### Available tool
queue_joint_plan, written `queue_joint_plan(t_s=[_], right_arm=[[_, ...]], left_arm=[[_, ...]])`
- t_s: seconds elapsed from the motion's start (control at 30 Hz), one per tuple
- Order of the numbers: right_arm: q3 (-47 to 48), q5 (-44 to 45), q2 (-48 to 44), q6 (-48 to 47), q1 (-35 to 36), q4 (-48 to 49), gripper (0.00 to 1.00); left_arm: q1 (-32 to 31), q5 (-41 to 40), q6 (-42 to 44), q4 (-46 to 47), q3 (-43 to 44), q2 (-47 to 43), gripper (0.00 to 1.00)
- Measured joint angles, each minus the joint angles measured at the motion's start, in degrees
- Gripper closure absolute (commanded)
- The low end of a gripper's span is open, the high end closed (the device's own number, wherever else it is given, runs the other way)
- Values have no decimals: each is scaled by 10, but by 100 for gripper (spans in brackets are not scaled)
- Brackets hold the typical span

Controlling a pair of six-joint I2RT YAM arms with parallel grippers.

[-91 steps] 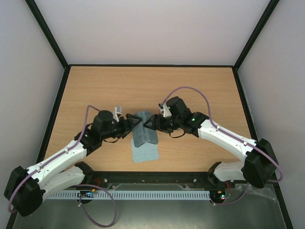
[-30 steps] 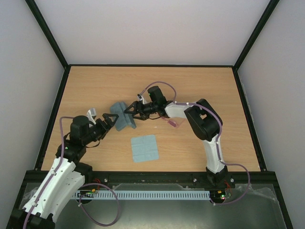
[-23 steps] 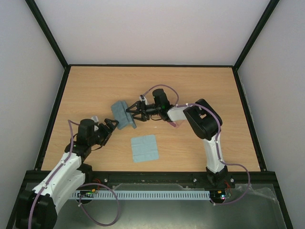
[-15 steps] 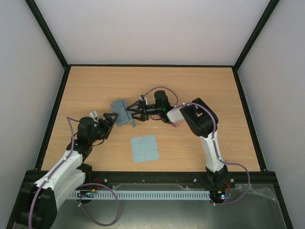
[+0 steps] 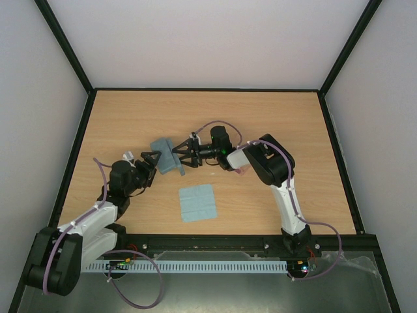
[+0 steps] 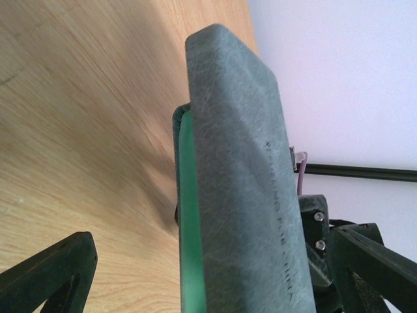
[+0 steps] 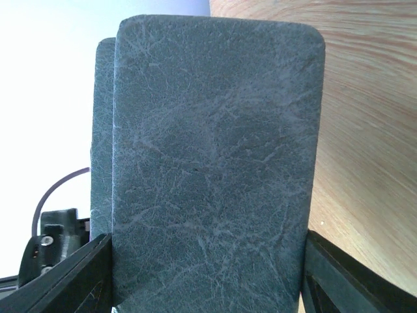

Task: Organize the sunglasses
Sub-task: Place the sunglasses case at the center of the board.

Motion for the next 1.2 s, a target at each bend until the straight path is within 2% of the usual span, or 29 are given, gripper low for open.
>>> queue_joint_plan(t_s=[0.27,0.43,0.5,0.93,1.0,1.2], right_arm=[[28,9,0,-89,3,-117,49],[46,10,0,-124,4,-156,43],[51,10,0,-132,4,-167,43],[168,19,3,-260,3,-369,30],[176,23,3,-278,2,-396,25],[196,46,3,-333,2,-482,1]], left_arm=[[0,-11,-12,41,38,49,1],[-1,-20,-14,41,39,55,1],[-3,-23,-14,41,40,59,0],[-24,-60,-14,37,63,75,0],[-28,-66,-14,31,67,81,1],[-43,-69,-14,27,84,95,1]])
